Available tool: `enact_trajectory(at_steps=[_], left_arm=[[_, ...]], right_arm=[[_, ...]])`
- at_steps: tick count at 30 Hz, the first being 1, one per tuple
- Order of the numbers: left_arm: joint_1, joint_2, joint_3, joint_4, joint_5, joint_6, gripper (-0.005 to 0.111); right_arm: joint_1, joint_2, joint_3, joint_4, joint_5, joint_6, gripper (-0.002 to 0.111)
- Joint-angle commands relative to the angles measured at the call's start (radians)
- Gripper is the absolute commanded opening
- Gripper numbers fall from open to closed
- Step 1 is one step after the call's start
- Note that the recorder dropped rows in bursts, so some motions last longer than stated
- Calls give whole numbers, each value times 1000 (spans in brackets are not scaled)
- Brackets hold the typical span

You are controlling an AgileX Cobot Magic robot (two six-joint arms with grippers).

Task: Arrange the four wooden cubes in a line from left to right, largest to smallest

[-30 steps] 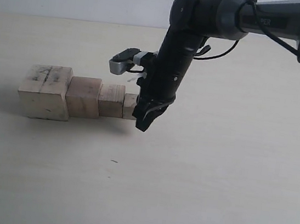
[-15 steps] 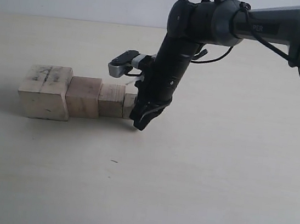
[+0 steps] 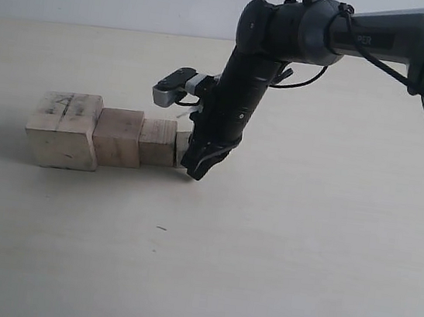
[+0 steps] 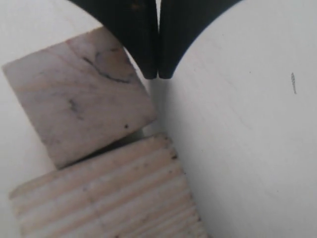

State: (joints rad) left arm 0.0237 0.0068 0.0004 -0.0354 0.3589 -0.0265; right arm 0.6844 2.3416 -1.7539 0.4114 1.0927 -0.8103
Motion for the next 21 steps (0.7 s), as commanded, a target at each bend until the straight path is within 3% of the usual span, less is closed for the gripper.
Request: enact_trajectory(at_steps=[1,13,16,21], left_arm=[[-5,-7,0,-1,-7,-8,0],[-5,-7,0,-1,-7,-8,0],[-5,-7,0,-1,-7,-8,0],[-5,-7,0,-1,-7,-8,0]], right_arm=[[1,-3,2,25,-8,-4,0],[1,-3,2,45,34,-17,0],[-1,-33,2,-60,128,43,0],[-1,-50,2,-219,48,190,0]])
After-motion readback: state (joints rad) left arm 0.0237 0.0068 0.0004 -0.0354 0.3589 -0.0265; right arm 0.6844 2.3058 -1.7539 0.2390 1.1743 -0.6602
